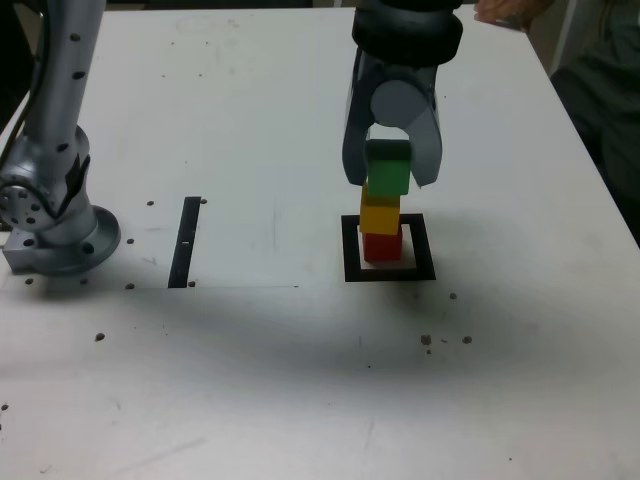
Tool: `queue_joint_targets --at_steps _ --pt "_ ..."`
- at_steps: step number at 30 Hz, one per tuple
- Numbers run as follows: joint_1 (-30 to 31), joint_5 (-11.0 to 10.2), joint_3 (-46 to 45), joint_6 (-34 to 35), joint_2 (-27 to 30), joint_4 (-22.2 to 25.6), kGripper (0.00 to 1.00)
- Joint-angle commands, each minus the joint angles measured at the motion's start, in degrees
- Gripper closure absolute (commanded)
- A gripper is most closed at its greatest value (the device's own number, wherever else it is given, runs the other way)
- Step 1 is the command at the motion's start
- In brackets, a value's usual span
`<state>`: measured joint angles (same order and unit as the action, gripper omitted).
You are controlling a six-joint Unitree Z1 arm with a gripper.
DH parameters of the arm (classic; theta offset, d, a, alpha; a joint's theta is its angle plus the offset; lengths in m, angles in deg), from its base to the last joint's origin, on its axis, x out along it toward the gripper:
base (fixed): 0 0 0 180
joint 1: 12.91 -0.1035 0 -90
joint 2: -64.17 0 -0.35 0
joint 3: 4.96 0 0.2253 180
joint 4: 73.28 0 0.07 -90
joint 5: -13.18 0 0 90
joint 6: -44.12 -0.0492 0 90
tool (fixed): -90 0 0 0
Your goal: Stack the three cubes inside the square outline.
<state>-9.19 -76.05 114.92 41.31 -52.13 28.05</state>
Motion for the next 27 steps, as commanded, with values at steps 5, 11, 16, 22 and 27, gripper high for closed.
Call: queue_joint_targets --at_steps 5,11,16,22,27 --pt "0.0 0.2 -0.6 -0.2 -0.2 -0.4 0.00" --pt "-0.2 0.3 -1.0 -0.4 -0.1 -0.4 0.00" --pt "-0.2 0.2 -1.3 -0.4 0.2 -0.5 0.00" --pt "-0.2 -0.5 -2.5 -0.4 2.5 -0.5 0.00" --pt "-0.3 -1.2 -6.1 -0.4 6.8 -0.9 0.00"
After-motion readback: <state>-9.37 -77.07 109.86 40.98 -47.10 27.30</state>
